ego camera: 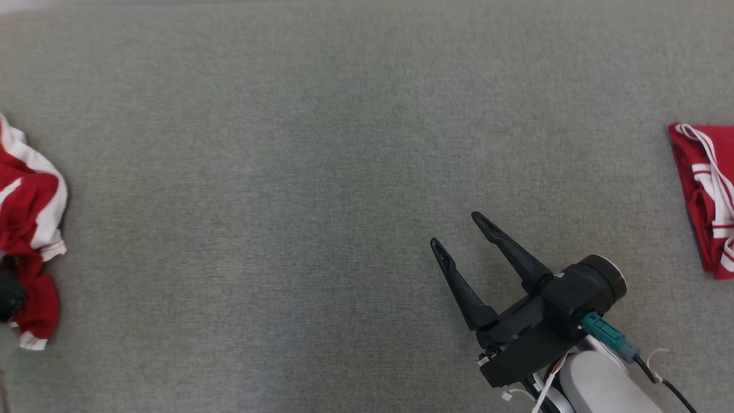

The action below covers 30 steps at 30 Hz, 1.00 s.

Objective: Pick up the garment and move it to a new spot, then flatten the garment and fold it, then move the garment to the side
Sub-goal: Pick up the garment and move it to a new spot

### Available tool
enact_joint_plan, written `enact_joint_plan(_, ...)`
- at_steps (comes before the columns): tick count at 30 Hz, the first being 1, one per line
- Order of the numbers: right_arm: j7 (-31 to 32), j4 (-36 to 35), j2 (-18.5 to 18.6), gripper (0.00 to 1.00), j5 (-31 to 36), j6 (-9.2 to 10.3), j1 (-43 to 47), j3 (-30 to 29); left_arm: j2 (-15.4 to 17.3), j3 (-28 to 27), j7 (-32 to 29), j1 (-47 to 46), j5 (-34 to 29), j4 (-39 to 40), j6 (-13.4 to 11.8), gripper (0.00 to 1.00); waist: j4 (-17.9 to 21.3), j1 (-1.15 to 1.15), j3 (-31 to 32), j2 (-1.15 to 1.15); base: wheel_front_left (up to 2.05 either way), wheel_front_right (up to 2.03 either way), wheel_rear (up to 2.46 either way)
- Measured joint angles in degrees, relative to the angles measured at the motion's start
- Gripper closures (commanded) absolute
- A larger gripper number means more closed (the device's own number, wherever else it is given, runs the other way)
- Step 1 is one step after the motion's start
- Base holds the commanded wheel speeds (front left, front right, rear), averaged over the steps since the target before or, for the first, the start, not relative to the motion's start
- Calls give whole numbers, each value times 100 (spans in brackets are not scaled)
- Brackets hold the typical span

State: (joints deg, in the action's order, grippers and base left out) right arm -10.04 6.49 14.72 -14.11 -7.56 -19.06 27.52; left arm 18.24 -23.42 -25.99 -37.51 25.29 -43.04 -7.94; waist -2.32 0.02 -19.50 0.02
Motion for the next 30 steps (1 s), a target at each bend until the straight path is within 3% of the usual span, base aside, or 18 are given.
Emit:
enact_joint_plan(1,1,-4,2,0,0,0,0,-18,29,24,-70,15,-21,15,-51,0,38,0,-83,0,0,0,0)
enact_joint_plan(3,2,-8,-11,0,0,0,3,-46,103,44,-147,50,-52,101,-64,100,112,-1,-209,-1,0,0,0)
enact_joint_plan(11,-113,158,-190,0,-47,0,6,-123,135,8,113,314,48,381,260,100,272,-2,-159,-2,0,0,0)
enact_joint_plan(18,-287,623,-456,0,-155,0,248,-167,248,245,179,472,207,732,1045,100,275,-3,392,-1,0,0,0)
enact_joint_plan(24,-372,1023,-605,0,-248,0,728,-360,-149,889,-211,214,285,1660,1347,100,263,-3,1034,-2,0,0,0)
enact_joint_plan(30,-432,1224,-744,0,-241,0,1123,-561,-631,1525,-753,68,622,2737,1456,100,282,-4,1691,-2,0,0,0)
